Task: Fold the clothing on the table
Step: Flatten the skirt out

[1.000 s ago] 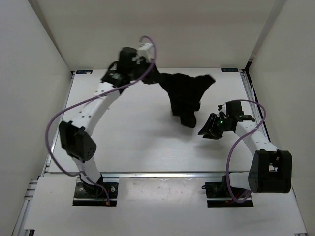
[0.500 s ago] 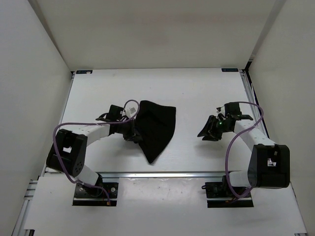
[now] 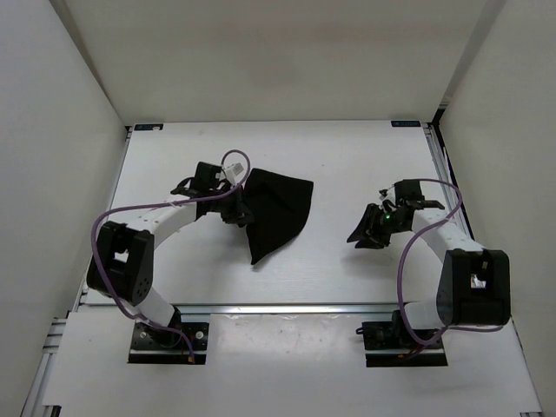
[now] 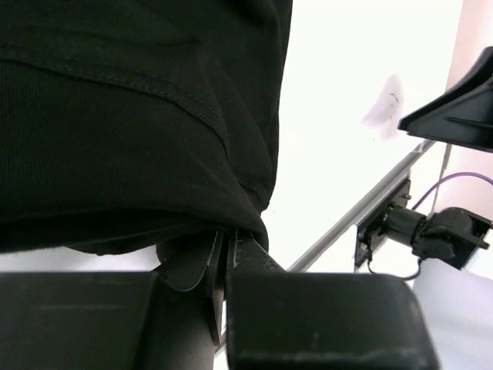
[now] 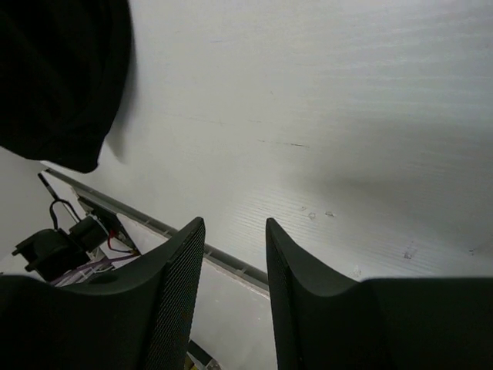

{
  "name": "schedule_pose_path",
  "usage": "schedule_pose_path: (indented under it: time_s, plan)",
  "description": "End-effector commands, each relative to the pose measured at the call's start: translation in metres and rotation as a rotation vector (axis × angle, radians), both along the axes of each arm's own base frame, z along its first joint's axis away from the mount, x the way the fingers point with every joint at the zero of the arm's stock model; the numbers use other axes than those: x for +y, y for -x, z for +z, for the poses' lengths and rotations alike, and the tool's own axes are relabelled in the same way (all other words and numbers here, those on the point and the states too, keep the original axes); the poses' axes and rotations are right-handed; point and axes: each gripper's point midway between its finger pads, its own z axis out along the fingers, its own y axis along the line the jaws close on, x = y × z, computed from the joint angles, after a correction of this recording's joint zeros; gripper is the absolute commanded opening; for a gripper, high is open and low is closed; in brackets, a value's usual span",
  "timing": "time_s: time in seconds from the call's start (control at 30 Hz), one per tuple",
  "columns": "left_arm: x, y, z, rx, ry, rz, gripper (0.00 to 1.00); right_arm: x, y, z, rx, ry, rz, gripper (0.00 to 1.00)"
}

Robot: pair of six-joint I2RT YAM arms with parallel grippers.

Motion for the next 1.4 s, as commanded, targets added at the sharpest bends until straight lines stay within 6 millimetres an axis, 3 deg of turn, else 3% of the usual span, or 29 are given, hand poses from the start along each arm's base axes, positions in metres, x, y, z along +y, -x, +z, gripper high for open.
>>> schedule_pose_path:
  time_s: [0.0,0.1,0.17,0.2,0.27,0.37,0.5,0.77,0.9,1.1,1.27,1.37]
  plan:
    - [-0.010,0.001,-0.001,0.003,-0.045,-0.045,0.00,0.012,-0.019,0.021,-0.057,-0.047,0.057,0.43]
    - [-0.015,0.007,-0.002,0.006,-0.040,-0.055,0.00,0.032,-0.023,0.026,-0.006,-0.033,0.143,0.41]
    - [-0.019,0.012,-0.003,0.019,-0.026,-0.062,0.00,0.049,-0.038,0.039,-0.009,-0.029,0.190,0.39]
    - [-0.024,0.017,-0.002,0.024,-0.006,-0.080,0.00,0.054,-0.037,0.033,0.024,-0.015,0.211,0.38]
    - [-0.038,0.031,-0.001,0.046,0.019,-0.118,0.00,0.071,-0.049,0.043,0.034,-0.038,0.226,0.37]
    - [-0.058,0.057,-0.009,0.071,0.004,-0.198,0.00,0.088,-0.053,0.040,0.110,-0.100,0.209,0.36]
    - [-0.072,0.086,-0.025,0.136,-0.034,-0.256,0.00,0.100,-0.038,0.024,0.239,-0.102,0.167,0.37]
    - [-0.069,0.108,-0.031,0.161,-0.024,-0.238,0.00,0.104,0.009,0.008,0.446,-0.136,0.063,0.44]
    - [-0.083,0.120,-0.035,0.177,-0.005,-0.252,0.00,0.104,0.031,0.006,0.524,-0.095,0.059,0.44]
    - [-0.093,0.118,-0.033,0.173,0.030,-0.241,0.00,0.113,0.041,0.000,0.580,-0.081,0.086,0.42]
    - [-0.089,0.110,-0.031,0.159,0.026,-0.225,0.00,0.114,0.060,-0.012,0.657,-0.082,0.086,0.41]
    - [-0.089,0.111,-0.031,0.164,0.026,-0.224,0.00,0.111,0.061,-0.014,0.667,-0.060,0.084,0.40]
